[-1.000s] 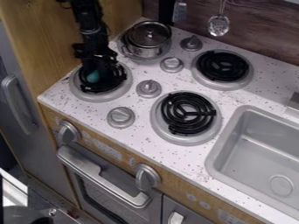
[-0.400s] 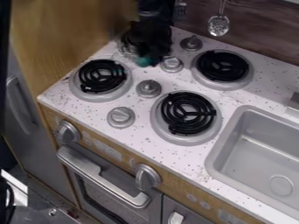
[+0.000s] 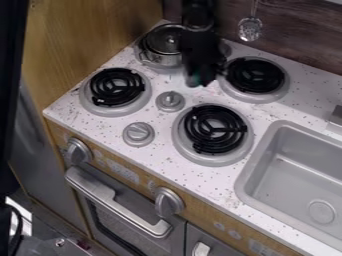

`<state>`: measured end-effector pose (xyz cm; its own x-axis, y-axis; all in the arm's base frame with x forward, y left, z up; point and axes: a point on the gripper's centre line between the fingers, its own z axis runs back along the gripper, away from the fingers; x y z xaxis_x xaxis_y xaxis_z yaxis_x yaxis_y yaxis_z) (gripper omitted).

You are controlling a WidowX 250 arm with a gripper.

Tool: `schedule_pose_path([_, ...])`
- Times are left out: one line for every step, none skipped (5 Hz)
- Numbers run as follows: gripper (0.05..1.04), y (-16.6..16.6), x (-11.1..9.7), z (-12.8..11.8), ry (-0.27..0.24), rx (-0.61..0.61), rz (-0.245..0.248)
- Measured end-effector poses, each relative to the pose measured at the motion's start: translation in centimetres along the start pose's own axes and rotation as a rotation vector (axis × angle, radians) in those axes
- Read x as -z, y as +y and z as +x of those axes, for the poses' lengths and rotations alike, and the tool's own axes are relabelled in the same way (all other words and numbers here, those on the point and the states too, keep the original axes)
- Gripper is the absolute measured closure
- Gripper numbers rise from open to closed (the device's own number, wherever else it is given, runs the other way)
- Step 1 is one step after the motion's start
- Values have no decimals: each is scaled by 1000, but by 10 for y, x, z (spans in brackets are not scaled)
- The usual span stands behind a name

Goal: Move the green object to the top right burner

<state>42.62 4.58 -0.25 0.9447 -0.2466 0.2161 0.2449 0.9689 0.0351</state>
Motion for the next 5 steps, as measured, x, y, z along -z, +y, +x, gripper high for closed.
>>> schedule_pose_path([634, -13, 17, 15, -107, 26, 29])
schedule_pose_path([634, -25, 30, 34, -143, 70, -12])
schedule_pose_path([634, -27, 39, 55, -166, 114, -3])
schedule_pose_path([634, -33, 44, 79, -210, 150, 0])
schedule_pose_path([634, -30, 51, 90, -231, 152, 3])
